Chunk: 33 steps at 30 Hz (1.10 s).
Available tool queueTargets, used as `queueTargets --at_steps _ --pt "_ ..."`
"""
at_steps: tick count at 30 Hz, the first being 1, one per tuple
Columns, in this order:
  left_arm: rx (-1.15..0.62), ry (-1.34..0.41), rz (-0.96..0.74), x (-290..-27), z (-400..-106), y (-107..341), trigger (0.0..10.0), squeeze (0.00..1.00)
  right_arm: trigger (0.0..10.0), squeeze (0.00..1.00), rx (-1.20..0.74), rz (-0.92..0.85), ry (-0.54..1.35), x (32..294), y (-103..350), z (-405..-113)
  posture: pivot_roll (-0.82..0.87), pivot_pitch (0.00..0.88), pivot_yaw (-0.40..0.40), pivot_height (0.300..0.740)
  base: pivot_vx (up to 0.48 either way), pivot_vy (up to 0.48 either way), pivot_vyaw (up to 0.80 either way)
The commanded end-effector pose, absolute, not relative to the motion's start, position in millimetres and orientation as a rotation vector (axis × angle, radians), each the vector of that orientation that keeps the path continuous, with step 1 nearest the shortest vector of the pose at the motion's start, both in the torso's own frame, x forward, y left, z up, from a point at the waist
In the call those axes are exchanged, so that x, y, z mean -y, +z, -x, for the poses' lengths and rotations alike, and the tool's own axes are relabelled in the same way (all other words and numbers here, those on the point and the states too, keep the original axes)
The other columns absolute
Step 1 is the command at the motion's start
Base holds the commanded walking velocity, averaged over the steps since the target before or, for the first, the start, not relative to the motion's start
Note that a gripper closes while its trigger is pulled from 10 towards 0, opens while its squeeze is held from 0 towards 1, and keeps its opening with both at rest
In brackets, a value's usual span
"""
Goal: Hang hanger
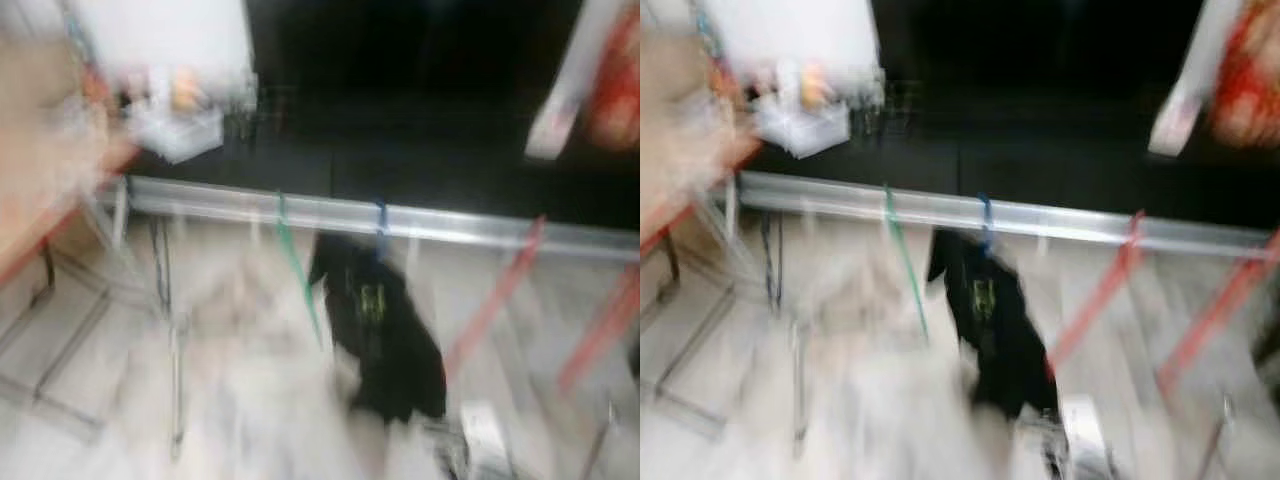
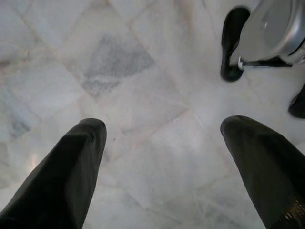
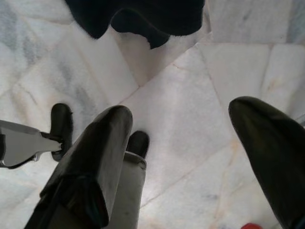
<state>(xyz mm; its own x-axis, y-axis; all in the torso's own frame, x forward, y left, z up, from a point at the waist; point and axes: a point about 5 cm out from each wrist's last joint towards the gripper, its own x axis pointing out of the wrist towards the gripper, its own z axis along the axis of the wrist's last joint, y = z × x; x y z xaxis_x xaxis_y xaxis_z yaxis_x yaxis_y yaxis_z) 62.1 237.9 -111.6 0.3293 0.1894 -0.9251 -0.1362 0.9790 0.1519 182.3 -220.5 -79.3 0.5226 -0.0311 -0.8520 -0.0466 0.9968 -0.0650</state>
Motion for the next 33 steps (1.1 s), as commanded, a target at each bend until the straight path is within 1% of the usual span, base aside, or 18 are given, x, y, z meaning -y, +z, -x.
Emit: queueTargets --at_steps 1,11,28,33 --pt "-1.221 0.217 -0.049 -239.7 -61.7 -111.2 10.0 0.00 10.0 0.00 -1.035 0.083 -0.003 225.0 -80.3 -178.3 -0.09 0.000 0.032 0.740 -0.289 0.000 0.00" --pt "-1.223 0.222 -0.052 -243.9 -61.2 -110.3 10.0 0.00 10.0 0.00 -1.031 0.080 -0.005 225.0 -80.3 -178.2 -0.09 0.000 0.034 0.740 -0.289 0.000 0.00" --pt "-1.235 0.216 -0.059 -242.3 -59.5 -111.1 10.0 0.00 10.0 0.00 -1.032 0.087 0.002 225.5 -80.2 -178.1 -0.08 0.000 0.030 0.740 -0.270 0.000 0.00" --pt "-1.239 0.217 -0.059 -240.9 -57.7 -111.7 10.0 0.00 10.0 0.00 -1.039 0.094 0.005 225.9 -80.5 -177.5 -0.08 0.000 0.029 0.740 0.000 0.000 0.00"
